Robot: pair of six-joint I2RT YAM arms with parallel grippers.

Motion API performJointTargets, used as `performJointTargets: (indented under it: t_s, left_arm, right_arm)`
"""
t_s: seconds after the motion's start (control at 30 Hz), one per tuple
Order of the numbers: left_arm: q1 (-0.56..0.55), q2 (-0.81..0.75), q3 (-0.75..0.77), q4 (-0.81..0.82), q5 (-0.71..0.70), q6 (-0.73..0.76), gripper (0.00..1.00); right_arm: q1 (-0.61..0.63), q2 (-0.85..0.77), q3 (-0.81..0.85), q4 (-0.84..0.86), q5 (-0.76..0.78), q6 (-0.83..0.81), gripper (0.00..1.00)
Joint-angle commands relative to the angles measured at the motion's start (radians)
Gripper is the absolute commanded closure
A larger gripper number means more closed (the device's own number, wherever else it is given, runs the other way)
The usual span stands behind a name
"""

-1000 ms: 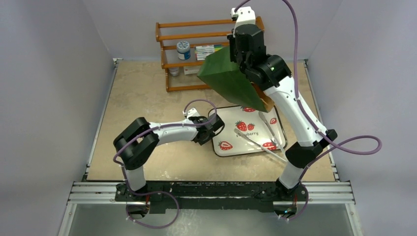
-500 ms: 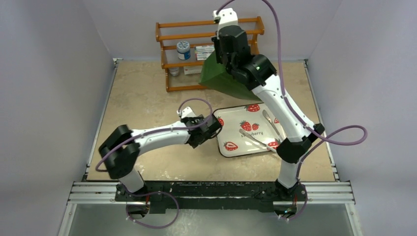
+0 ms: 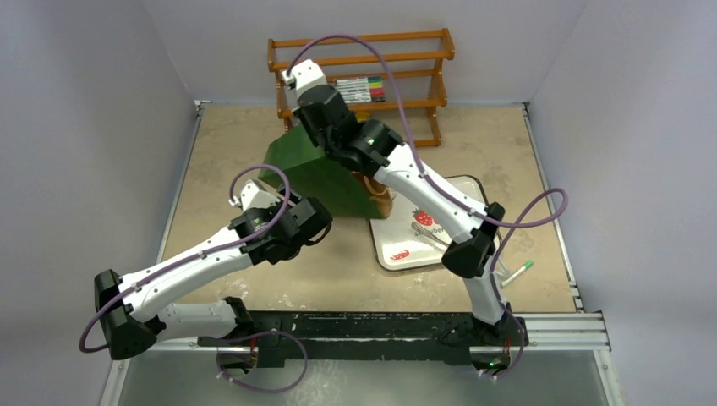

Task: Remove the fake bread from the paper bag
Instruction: Place the paper bag at the center of the board.

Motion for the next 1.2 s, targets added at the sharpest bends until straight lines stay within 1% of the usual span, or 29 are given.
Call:
performJointTargets:
  t_s: [0.0,0.1,0.17,0.27,0.33,0.47,0.6,0.73,0.83,1.0,1.17]
  left_arm:
    - [-0.005,-0.054,-0.014,-0.145,-0.113,-0.145,0.30]
    - [-0.005,-0.099,-0.005,-0.173,-0.148,-0.179,0.30]
    - [-0.005,-0.128,0.012,-0.192,-0.179,-0.190,0.27]
    - [-0.005,-0.178,0.028,-0.169,-0.228,-0.161,0.24]
    - [-0.005,-0.202,0.047,-0.158,-0.261,-0.143,0.23]
    - [-0.005,-0.194,0.105,-0.194,-0.314,-0.126,0.23]
    - [-0.005,-0.162,0.114,-0.234,-0.316,-0.153,0.23]
    - [-0.004,-0.164,0.074,-0.251,-0.283,-0.203,0.23]
    - [-0.004,-0.187,0.057,-0.292,-0.281,-0.249,0.23]
    - [-0.005,-0.233,0.038,-0.363,-0.288,-0.313,0.23]
    - [-0.005,-0.262,0.061,-0.424,-0.306,-0.363,0.23]
  right_arm:
    - [0.018,0.013,0.059,0.156,-0.028,-0.050,1.00]
    - [0.018,0.054,0.089,0.173,-0.060,-0.048,1.00]
    - [0.019,0.068,0.095,0.189,-0.088,-0.044,1.00]
    - [0.018,0.088,0.107,0.210,-0.133,-0.032,1.00]
    - [0.025,0.103,0.127,0.224,-0.143,-0.040,1.00]
    - [0.039,0.098,0.123,0.348,-0.130,-0.107,1.00]
    - [0.040,0.107,0.151,0.458,-0.157,-0.156,1.00]
    - [0.040,0.121,0.117,0.497,-0.211,-0.158,1.00]
    - [0.054,0.078,-0.024,0.547,-0.233,-0.140,1.00]
    - [0.108,-0.061,-0.398,0.705,-0.243,-0.092,0.99]
    - [0.167,-0.171,-0.698,0.790,-0.239,-0.015,0.91]
